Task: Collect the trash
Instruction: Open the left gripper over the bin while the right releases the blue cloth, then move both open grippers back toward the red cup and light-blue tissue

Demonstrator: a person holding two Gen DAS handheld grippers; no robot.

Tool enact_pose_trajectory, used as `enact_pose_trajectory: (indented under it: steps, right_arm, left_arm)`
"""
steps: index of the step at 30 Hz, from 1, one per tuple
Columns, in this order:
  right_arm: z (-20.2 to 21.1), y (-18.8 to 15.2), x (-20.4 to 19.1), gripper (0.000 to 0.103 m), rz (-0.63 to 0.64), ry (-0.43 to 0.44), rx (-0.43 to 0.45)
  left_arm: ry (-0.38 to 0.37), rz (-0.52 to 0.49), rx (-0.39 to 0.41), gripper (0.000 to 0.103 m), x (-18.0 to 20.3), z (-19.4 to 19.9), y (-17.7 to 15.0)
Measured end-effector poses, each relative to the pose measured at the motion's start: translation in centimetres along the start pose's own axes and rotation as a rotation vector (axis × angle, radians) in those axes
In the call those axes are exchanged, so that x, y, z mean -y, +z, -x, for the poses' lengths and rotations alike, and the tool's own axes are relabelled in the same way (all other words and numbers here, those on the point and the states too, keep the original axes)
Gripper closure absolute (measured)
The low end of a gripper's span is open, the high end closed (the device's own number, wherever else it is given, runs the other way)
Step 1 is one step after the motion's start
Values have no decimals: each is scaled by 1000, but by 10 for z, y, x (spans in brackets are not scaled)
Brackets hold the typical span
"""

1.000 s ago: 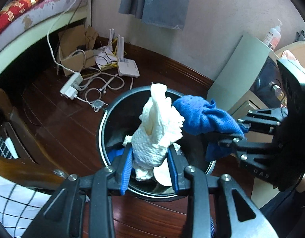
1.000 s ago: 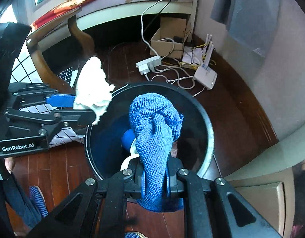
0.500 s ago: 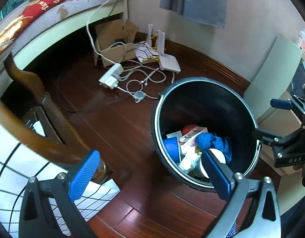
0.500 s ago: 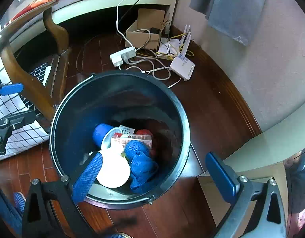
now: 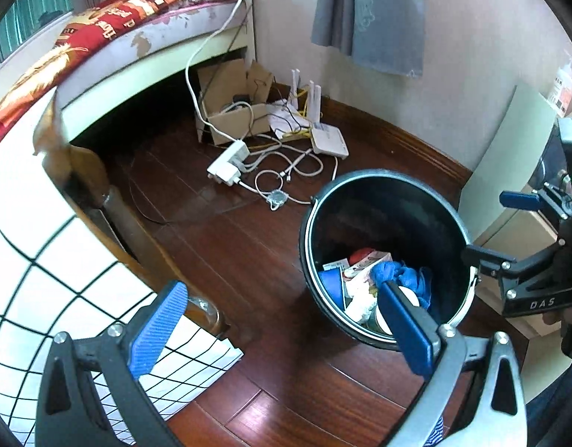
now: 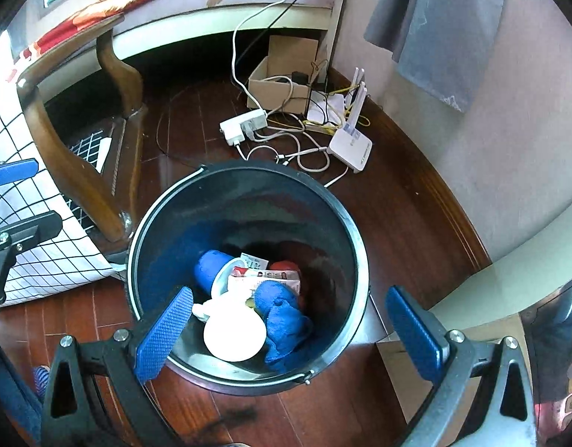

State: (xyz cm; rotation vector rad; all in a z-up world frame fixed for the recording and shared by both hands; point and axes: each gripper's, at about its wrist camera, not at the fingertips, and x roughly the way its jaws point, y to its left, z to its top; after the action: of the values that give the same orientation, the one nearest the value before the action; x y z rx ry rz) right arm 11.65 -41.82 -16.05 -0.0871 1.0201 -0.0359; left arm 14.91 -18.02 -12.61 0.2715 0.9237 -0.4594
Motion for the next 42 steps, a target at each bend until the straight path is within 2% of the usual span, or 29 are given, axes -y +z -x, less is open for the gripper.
enact_pose_trajectory:
  steps: [23,35,42]
  right_arm:
    - [75,23,-28,0,47,17,156]
    - [121,50,-69,0,106,48,272]
    - [142,69,-103,0,145,88,335]
  left_arm:
    - [58,51,107,1,-21,70,-1]
    - [109,113,191,1,-56,116,-6]
    - [164,171,236,1,-92,140,-12]
